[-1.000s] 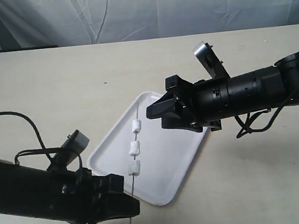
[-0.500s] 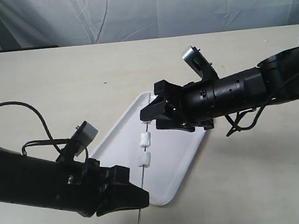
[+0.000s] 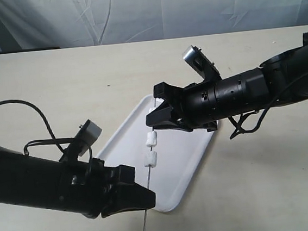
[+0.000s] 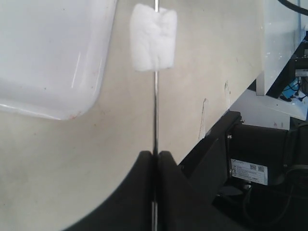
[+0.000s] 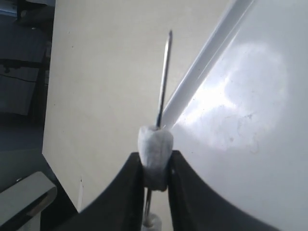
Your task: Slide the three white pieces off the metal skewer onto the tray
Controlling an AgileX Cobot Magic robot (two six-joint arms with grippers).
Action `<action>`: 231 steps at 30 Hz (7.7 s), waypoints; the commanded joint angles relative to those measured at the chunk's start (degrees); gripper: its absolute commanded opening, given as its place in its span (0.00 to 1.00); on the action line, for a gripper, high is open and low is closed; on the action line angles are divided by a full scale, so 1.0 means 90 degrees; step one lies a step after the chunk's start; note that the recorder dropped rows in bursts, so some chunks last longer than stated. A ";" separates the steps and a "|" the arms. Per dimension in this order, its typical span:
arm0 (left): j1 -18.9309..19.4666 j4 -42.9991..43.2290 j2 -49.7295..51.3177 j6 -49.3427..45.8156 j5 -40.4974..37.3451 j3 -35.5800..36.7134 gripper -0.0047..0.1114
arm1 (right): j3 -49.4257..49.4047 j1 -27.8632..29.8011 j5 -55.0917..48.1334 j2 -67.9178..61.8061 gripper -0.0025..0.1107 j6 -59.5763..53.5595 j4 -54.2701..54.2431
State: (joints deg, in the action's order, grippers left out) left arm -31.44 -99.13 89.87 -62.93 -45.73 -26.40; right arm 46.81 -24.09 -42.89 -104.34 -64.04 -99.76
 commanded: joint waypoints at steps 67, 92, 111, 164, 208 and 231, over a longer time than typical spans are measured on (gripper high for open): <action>-0.0008 -0.0091 -0.0003 0.0411 0.0304 -0.0062 0.04 | 0.0259 -0.0377 -0.0148 -0.0009 0.37 0.0642 0.1353; -0.0008 -0.0091 -0.0003 0.0280 0.0264 -0.0062 0.04 | 0.0259 -0.0377 -0.0341 -0.0009 0.30 0.0642 0.1443; -0.0008 -0.0091 -0.0003 0.0247 0.0223 -0.0062 0.04 | 0.0259 -0.0377 -0.0250 -0.0009 0.27 0.0627 0.1443; -0.0008 -0.0091 -0.0003 0.0124 0.0091 0.0163 0.04 | 0.0698 -0.0377 0.0106 -0.0009 0.38 0.1141 0.2207; -0.0008 -0.0091 -0.0003 0.0717 0.0478 -0.0287 0.04 | 0.0698 -0.0377 -0.0669 -0.0009 0.38 0.1426 0.2489; -0.0008 -0.0091 -0.0003 0.0637 0.0532 -0.0368 0.04 | 0.0698 -0.0377 -0.0545 -0.0009 0.25 0.1426 0.2579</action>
State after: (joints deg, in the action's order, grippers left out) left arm -31.44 -99.58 90.25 -56.91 -40.59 -29.39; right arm 52.83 -27.54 -48.52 -104.43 -51.05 -77.00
